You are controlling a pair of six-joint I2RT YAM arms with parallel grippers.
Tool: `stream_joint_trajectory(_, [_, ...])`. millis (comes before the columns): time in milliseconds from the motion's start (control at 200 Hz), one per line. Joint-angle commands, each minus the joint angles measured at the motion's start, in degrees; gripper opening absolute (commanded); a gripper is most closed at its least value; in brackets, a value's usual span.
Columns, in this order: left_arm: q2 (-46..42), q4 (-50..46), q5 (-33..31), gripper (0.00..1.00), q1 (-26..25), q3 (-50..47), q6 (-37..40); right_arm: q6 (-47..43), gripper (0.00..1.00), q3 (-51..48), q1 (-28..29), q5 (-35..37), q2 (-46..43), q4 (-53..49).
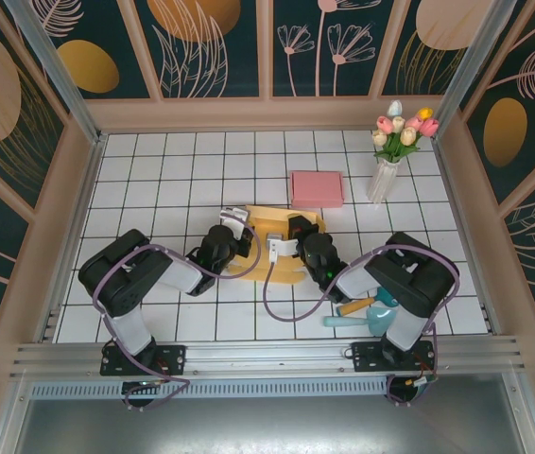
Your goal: Fold the paper box
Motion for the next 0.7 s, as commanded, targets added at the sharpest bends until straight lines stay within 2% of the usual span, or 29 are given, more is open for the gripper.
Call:
stream_joint_trajectory(0, [1.0,2.8,0.7,0.26,0.0,2.2,-1.0,-1.9,0.00,-2.6,1.1,0.2,3.9,-9.1])
stream_joint_trajectory(155, [1.5,2.3,-0.6,0.27,-0.1,3.2,-2.7,-4.8,0.00,-2.8,1.8,1.9,6.2,-7.1])
stream_joint_trajectory(300, [2.2,0.4,-7.6,0.24,-0.1,4.8,-4.3,-5.9,0.00,-2.7,2.0,2.5,7.9,-6.0])
stream_joint_trajectory(370, [4.2,-2.0,-14.1,0.17,-0.1,7.0,-4.7,-5.4,0.00,-2.6,2.0,2.5,8.0,-6.3])
stream_joint_trajectory(455, [6.9,-8.7,-27.4,0.00,-0.1,11.2,-6.5,-4.4,0.00,-2.7,2.0,2.4,7.4,-6.5])
stream_joint_trajectory(550, [8.9,-18.7,-42.2,0.00,-0.1,14.7,-13.2,-3.6,0.00,-2.8,1.8,2.1,6.3,-7.2])
stream_joint_trajectory(606, [9.2,-20.7,-45.7,0.00,0.0,14.8,-15.1,-3.1,0.00,-2.6,1.7,1.8,5.7,-7.6])
stream_joint_trajectory(696, [9.3,-22.7,-47.1,0.00,-0.1,15.0,-16.6,-2.0,0.00,-2.4,1.7,1.4,4.9,-8.3])
